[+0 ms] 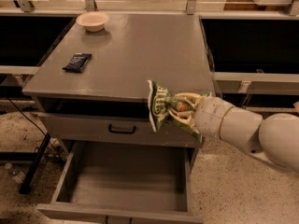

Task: Pick green jalapeno chip bag from middle drawer and place on counter

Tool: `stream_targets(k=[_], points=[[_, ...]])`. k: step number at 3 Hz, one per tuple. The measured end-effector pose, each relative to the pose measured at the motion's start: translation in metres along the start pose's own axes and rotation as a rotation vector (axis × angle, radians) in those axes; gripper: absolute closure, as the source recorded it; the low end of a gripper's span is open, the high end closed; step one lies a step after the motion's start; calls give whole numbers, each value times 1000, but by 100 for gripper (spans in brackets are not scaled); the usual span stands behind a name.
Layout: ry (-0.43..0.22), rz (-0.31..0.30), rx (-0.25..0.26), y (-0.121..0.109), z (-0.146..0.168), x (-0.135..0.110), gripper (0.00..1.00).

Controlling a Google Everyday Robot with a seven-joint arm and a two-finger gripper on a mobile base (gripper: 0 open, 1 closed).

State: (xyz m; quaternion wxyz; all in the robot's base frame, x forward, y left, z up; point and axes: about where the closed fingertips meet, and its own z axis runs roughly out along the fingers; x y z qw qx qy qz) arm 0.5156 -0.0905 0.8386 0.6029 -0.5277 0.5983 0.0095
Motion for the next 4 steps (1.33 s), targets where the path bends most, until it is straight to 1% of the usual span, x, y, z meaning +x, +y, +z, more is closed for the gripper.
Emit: stream_targets(k=[1, 2, 3, 4], points=[[-5, -3, -6, 2, 3, -3, 100], [-9, -14, 31, -8, 0, -6, 100], [-25, -142, 160, -55, -21, -43, 100], [-40, -214, 218, -77, -31, -67, 100]])
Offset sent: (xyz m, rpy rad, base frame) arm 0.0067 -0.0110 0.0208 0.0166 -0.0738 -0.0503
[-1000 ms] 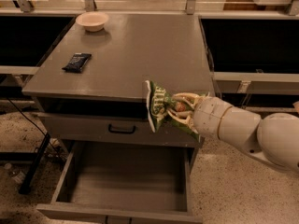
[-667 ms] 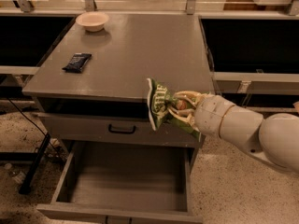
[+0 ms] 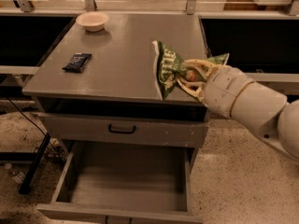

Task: Pick green jalapeno chip bag from middle drawer and place on counter

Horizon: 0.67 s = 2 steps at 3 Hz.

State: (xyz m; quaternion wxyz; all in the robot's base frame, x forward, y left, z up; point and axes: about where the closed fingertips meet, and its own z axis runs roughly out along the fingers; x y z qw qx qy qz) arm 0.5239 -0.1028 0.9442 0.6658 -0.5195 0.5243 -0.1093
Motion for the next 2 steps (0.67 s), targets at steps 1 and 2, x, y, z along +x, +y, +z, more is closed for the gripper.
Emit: stream_targets(k=[1, 2], points=[[-4, 0, -5, 1, 3, -1, 100], [-22, 11, -40, 12, 24, 1, 100]])
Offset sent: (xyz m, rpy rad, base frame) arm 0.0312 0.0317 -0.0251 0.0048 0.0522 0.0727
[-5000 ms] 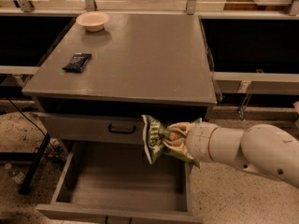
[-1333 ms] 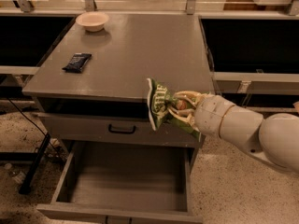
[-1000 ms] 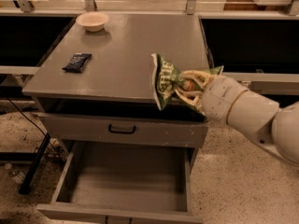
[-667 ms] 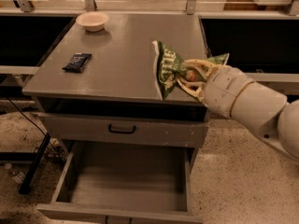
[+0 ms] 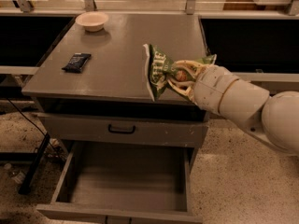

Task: Pick green jalapeno chip bag from middle drawer and place on counter

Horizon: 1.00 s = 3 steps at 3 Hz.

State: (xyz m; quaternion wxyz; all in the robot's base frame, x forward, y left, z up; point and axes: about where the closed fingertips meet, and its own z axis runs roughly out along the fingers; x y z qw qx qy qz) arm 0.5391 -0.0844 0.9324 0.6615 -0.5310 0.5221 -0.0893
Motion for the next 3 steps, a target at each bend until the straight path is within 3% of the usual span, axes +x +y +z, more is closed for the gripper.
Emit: stream_targets(k=[1, 3], points=[[-38, 8, -52, 17, 29, -11, 100], [-54, 23, -68, 18, 63, -3, 100]])
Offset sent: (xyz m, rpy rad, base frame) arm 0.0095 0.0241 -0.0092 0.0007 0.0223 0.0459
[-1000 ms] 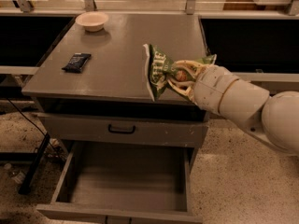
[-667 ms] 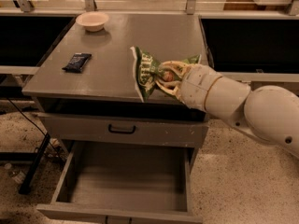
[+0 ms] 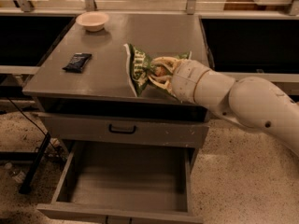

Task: Pick green jalapeno chip bag from middle drawer and place on counter

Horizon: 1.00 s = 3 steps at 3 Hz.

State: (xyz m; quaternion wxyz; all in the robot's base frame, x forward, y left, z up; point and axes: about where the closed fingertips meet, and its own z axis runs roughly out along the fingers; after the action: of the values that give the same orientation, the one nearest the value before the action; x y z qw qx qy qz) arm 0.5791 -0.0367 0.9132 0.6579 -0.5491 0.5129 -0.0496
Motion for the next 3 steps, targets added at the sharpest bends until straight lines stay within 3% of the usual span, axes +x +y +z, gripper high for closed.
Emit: stream_targets(k=[2, 3], points=[[-80, 30, -85, 18, 64, -9, 100], [-83, 37, -89, 21, 73, -7, 100]])
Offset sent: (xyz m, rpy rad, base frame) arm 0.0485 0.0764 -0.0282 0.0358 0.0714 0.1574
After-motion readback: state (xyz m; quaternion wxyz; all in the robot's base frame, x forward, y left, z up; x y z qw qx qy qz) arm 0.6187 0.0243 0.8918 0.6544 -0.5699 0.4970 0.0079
